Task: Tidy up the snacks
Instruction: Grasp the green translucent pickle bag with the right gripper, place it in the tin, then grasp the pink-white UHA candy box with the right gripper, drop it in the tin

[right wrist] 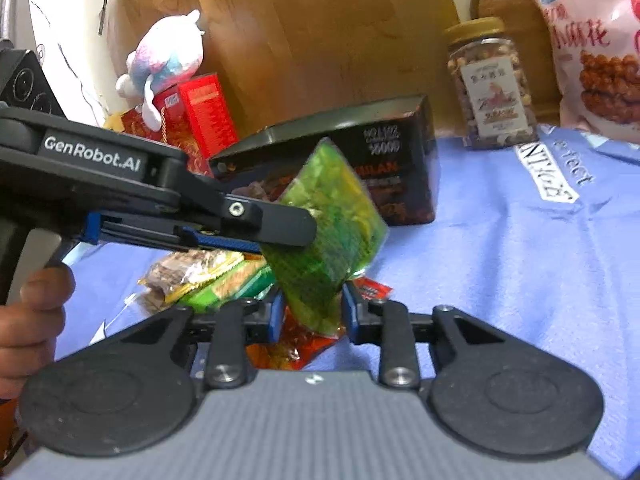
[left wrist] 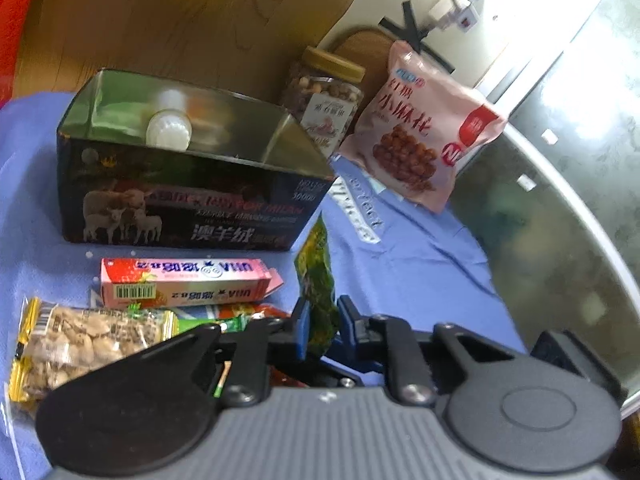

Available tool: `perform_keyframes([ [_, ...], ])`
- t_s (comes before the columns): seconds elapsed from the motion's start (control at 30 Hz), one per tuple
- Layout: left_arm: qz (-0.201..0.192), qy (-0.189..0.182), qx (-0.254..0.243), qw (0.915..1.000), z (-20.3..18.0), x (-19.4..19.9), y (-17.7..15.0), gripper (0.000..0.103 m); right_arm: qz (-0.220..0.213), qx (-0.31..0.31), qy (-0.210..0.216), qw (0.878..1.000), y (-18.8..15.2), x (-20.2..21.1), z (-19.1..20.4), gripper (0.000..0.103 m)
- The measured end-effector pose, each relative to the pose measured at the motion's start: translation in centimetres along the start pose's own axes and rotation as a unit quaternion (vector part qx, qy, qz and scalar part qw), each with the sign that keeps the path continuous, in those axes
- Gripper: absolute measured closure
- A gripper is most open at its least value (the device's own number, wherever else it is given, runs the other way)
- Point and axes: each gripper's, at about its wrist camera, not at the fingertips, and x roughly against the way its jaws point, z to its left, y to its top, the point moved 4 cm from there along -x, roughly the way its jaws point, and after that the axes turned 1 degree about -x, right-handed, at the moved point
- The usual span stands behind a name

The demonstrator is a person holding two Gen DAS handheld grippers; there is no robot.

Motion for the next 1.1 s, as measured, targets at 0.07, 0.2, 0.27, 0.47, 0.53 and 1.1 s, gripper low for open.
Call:
perform_keyframes([
  [0.07, -0.016, -0.012, -0.005, 0.9998, -0.4, 1.0, 0.6, 0.087, -0.021, 0.006, -0.002, 1.000, 0.7, 0.7, 0.4, 0.071],
  [0.2, -0.056, -0.024, -0.021, 0.9979, -1.1, 3.1, 3.3, 0.087, -0.066, 0.056, -0.019, 0.996, 3.6, 1.0, 1.9, 0.071],
  [0.27, -0.076, -0.021, -0.026, 0.9966, -1.1, 3.9, 5.4, 0.087, -0.076, 0.079, -0.024, 0.994, 5.9, 0.2, 2.4, 0.071],
  [0.47, -0.095, 0.104, -0.038, 0.9893, 1.5, 1.9, 9.7, 0.063, -0.098, 0.095, -0.074, 0.988, 11.1, -4.0, 1.7, 0.055],
  [0.53, -0.087, 0.109, -0.029, 0.9898, 2.7, 2.1, 9.1, 0.064, -0.096, 0.065, -0.065, 0.991, 10.6, -3.4, 1.0, 0.055],
  [1.1, 0.014, 0.111, 0.065, 0.9917, 9.8, 1.3, 2.0, 0.061, 0.022, -0.094, -0.019, 0.995, 2.0, -3.4, -2.1, 0.055],
])
